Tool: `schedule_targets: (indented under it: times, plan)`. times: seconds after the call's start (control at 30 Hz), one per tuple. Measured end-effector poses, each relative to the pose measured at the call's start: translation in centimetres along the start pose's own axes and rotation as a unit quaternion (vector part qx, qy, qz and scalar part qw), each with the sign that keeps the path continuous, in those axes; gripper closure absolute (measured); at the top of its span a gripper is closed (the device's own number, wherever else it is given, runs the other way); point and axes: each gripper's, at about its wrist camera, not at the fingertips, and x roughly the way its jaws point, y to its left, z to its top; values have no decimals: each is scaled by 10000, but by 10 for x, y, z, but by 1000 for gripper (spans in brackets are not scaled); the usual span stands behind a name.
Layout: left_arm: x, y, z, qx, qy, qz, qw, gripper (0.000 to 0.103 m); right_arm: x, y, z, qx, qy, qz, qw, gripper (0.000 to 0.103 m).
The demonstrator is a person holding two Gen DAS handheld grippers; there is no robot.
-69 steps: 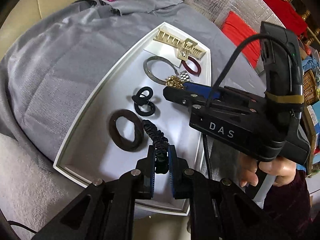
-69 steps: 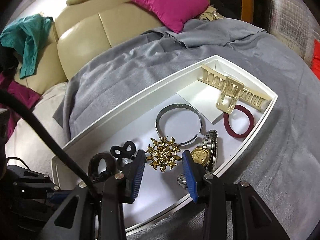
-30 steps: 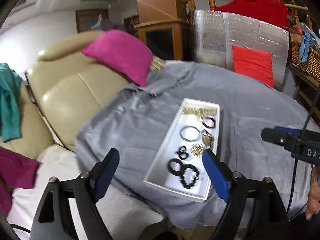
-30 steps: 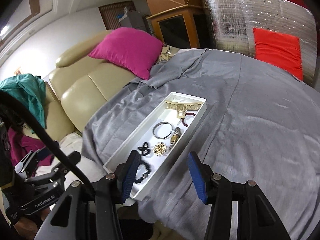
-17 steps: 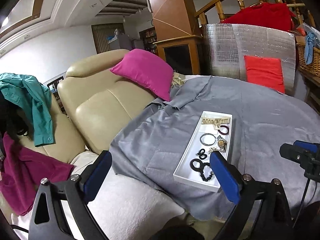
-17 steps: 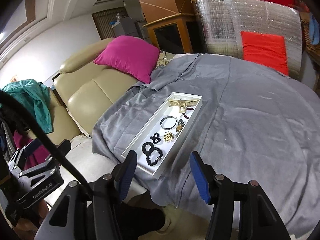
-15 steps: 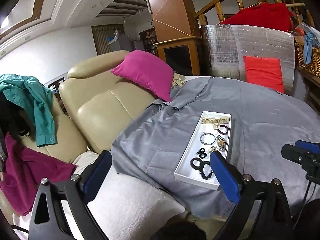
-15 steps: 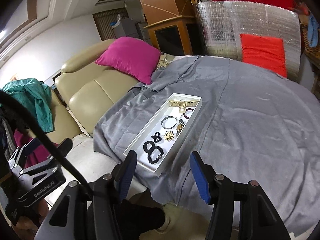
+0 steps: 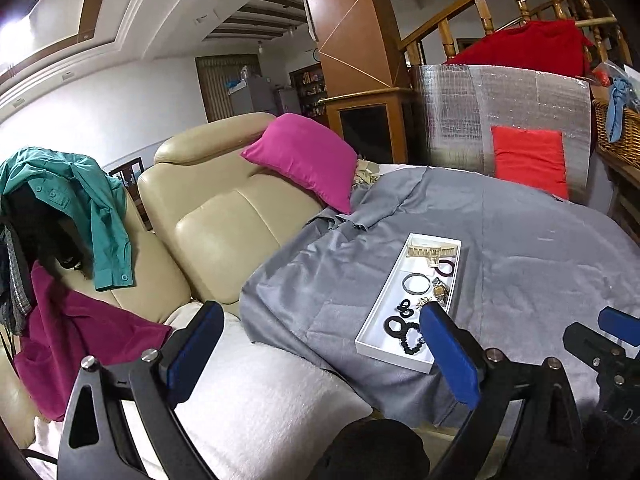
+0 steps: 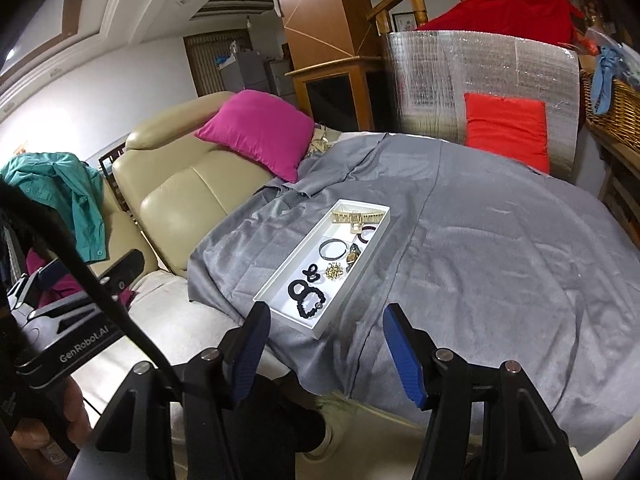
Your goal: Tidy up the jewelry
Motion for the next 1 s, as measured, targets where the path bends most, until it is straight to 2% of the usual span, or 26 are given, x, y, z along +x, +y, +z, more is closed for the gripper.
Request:
schedule_targets:
  times: [0.33,1.0]
  plan:
    - [-3,-2,1,118,-40,33,9999,5,1,-2,0,107,-41,-63,9999,40]
    - [-2,6,1,35,-50,81,9999,5,3,5,-1,75,-81,-48,9999,40]
